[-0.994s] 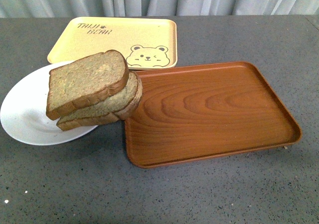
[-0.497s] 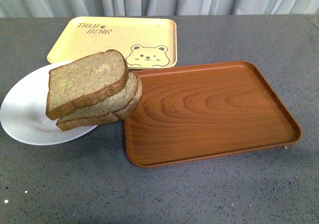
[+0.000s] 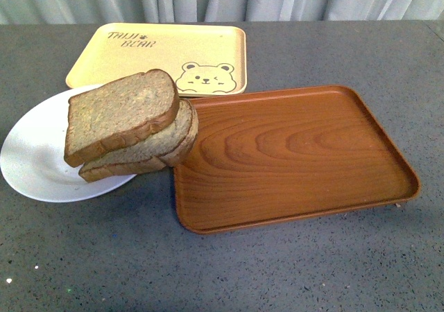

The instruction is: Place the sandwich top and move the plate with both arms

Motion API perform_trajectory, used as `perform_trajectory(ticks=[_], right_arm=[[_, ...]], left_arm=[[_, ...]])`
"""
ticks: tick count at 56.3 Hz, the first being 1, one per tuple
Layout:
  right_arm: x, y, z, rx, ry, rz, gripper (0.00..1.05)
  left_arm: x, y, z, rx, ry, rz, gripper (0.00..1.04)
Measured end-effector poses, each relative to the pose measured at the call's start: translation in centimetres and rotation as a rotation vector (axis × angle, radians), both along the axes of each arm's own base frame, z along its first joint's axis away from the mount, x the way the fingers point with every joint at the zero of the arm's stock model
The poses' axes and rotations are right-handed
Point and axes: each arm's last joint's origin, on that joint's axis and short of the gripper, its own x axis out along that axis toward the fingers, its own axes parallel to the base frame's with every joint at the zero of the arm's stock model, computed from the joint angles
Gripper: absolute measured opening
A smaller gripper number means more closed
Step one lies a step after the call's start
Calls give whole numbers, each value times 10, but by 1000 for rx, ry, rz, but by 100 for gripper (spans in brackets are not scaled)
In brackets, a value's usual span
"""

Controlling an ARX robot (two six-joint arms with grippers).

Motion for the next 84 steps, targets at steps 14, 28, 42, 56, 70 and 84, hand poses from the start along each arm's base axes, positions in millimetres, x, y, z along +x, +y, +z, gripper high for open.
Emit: perform_trajectory(ticks=[14,28,42,56,70,84], right_arm=[[0,0,0,0,0,0,96],[0,0,0,0,0,0,96],[0,0,0,0,0,0,96],[0,0,0,0,0,0,96],[0,0,0,0,0,0,96],[0,0,0,0,0,0,96]], left_arm=[[8,-10,-19,-80,18,48,96],[15,-30,-37,-172,43,104,96],[20,-39,-43,-241,25,195,96],[25,-50,-45,-258,35,212,96],[25,-51,-49,-307,57,225,59],[16,-51,-52,-389,100,226,16]])
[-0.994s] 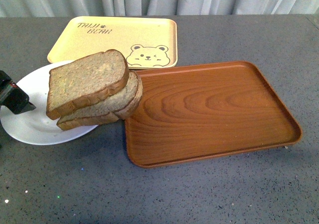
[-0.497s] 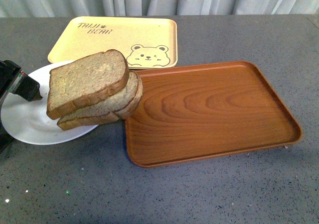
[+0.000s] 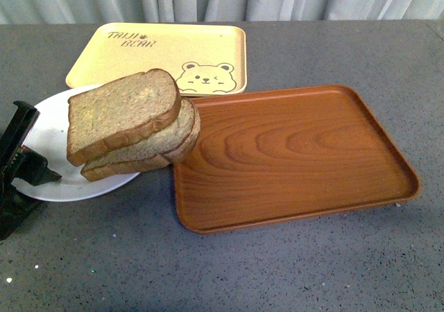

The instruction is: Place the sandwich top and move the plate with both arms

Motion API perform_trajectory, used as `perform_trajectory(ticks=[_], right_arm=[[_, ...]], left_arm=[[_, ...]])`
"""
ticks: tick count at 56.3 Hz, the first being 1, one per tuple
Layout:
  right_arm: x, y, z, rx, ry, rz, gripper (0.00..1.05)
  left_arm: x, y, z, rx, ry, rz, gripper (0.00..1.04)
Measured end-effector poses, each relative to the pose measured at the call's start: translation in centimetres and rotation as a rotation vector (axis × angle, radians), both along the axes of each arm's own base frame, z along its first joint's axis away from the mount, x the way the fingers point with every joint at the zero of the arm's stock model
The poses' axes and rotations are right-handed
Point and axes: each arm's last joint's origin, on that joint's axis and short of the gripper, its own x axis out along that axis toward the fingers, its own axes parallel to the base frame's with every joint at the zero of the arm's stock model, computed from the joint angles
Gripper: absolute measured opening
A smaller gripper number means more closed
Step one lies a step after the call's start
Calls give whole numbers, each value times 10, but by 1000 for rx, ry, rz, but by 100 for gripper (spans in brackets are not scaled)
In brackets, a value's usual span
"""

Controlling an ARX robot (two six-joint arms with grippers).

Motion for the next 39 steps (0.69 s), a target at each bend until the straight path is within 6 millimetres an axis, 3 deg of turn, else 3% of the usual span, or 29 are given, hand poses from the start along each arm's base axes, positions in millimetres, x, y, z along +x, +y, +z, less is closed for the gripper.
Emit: perform_trajectory(ticks=[9,23,32,39], right_arm=[[0,0,0,0,0,0,96],[0,0,0,0,0,0,96],[0,0,0,0,0,0,96],[0,0,0,0,0,0,96]], left_arm=[[3,1,16,-68,-51,2,2],[-4,1,27,-92,-46,-8,2],[-9,-3,44,-118,-60,-20,2],[-2,-6,60,-135,-96,-18,2]])
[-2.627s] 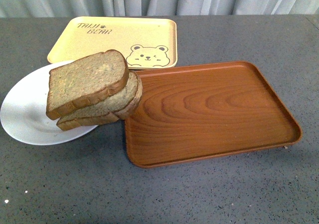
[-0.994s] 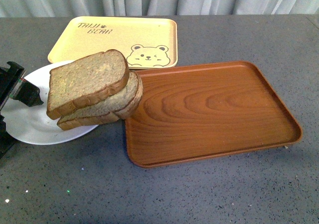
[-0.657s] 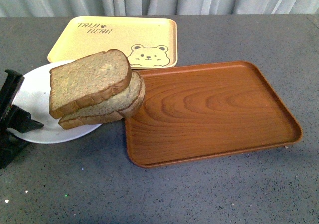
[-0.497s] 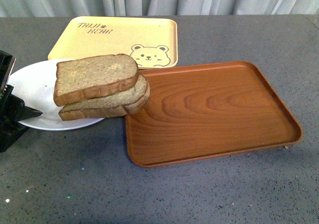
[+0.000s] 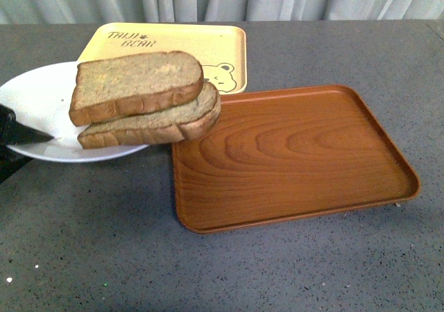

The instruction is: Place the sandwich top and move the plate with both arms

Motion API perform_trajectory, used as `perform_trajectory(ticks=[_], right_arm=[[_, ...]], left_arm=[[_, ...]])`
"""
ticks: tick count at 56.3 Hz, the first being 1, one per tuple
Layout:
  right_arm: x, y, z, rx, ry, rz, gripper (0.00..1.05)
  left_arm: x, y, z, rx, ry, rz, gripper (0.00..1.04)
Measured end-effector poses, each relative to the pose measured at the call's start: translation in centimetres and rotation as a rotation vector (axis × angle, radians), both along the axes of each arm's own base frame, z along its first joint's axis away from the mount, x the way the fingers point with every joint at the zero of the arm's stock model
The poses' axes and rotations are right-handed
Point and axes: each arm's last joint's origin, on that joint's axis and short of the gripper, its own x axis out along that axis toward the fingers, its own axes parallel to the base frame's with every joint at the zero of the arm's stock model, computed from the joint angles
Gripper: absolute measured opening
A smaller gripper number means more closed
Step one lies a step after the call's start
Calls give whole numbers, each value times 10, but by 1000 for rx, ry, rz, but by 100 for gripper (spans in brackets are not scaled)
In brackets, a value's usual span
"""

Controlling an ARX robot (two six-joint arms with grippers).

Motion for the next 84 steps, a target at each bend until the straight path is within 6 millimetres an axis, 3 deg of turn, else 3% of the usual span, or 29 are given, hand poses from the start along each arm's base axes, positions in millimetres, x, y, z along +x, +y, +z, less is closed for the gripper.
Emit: perform_trajectory(ticks=[8,13,34,54,70,76,84], right_arm=[[0,0,0,0,0,0,96],[0,0,0,0,0,0,96],[0,0,0,0,0,0,96],[0,0,0,0,0,0,96],[0,0,0,0,0,0,96],[0,0,0,0,0,0,96],[0,0,0,0,0,0,96]], left_arm=[[20,-9,16,-7,-51,-24,2],[51,-22,24,-7,-74,-43,2],[153,-74,9,-4,-86,-120,2],[183,-73,-25,29,-43,-149,2],[191,-58,-31,67,-90,-190,48],[180,-44,-35,77,-114,-198,70],[155,-25,-18,110,-205,-198,91]])
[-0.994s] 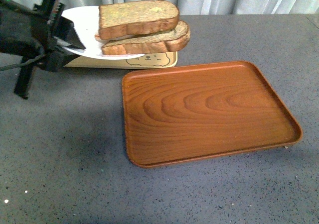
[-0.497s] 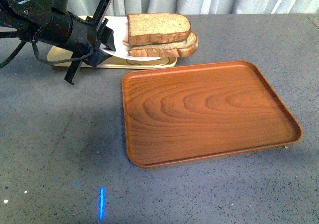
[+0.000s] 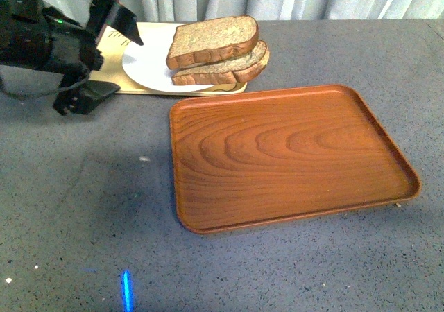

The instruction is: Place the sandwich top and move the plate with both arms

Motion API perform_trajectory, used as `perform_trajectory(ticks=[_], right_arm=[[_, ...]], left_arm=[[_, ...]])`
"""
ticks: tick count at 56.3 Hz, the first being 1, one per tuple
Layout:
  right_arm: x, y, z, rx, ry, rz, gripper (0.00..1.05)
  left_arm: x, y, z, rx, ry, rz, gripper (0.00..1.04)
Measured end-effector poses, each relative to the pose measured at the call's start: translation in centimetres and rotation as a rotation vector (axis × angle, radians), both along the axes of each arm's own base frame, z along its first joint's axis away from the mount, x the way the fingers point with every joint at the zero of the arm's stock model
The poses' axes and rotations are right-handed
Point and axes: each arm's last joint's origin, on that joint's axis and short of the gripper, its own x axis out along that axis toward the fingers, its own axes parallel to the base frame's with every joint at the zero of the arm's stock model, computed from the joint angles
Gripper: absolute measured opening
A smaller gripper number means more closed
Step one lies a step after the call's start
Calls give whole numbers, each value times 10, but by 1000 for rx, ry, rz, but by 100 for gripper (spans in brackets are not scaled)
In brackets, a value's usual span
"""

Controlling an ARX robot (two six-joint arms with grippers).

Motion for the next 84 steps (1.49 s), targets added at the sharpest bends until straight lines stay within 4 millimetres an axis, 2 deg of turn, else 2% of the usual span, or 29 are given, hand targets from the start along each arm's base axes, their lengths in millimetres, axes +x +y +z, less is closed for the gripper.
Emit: perform_trajectory(ticks=[3,6,8,11,12,14,20,26,31,37,41,58,84], right_arm=[[0,0,0,0,0,0,96],[0,0,0,0,0,0,96],[0,0,0,0,0,0,96],[0,0,0,0,0,0,96],[0,0,0,0,0,0,96],[0,0,0,0,0,0,96],[0,0,0,0,-1,1,96],[0,0,0,0,0,0,96],[0,0,0,0,0,1,96],[0,0,0,0,0,0,96],[0,0,0,0,0,0,96],[0,0,0,0,0,0,96],[0,0,0,0,0,1,96]], left_arm=[[-16,9,9,18,-51,-6,98],[-30,15,18,35,-96,-14,96],[-47,20,26,46,-137,-25,95],[-85,28,41,83,-200,-72,96],[-90,29,42,97,-208,-76,96],[-108,31,42,236,-320,-35,90],[-146,39,45,638,-583,103,72],[-169,44,56,860,-698,99,54],[-185,47,59,952,-720,70,38],[-206,57,62,995,-696,25,13],[-215,59,68,1006,-704,42,2],[-248,60,71,1014,-714,42,2],[-280,60,73,1017,-719,43,2]])
